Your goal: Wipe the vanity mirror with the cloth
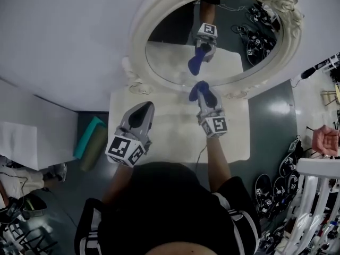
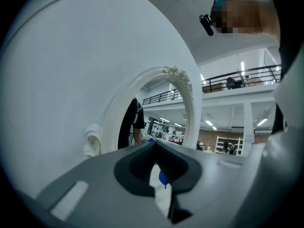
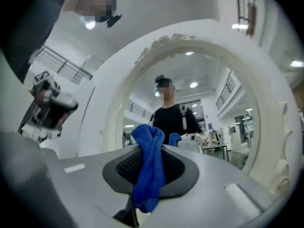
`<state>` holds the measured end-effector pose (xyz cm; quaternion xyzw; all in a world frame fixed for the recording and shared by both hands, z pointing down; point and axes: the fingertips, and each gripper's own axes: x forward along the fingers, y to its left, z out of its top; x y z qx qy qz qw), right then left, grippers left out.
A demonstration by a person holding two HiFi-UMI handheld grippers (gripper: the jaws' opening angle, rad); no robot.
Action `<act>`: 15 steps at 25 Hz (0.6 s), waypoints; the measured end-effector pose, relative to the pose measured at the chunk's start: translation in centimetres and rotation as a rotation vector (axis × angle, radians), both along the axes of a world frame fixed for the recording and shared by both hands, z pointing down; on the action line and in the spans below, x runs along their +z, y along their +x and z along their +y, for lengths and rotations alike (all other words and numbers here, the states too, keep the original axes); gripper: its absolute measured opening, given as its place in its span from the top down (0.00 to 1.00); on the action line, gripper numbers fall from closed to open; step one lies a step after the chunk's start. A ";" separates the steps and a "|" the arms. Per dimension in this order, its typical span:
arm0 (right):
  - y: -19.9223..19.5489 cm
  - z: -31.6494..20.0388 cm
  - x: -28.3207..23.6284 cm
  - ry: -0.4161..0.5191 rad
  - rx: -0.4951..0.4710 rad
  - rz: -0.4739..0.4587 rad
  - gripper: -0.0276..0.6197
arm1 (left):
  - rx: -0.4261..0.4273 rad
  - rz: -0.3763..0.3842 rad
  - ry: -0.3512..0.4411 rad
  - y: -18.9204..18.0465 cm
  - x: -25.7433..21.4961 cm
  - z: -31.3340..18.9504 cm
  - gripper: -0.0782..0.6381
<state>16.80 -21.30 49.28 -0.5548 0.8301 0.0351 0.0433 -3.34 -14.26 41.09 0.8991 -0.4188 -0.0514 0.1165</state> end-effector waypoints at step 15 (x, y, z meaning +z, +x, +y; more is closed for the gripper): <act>19.3 -0.3 -18.7 0.390 0.500 -0.382 0.86 | 0.031 -0.004 0.042 1.4 -2.0 0.3 0.88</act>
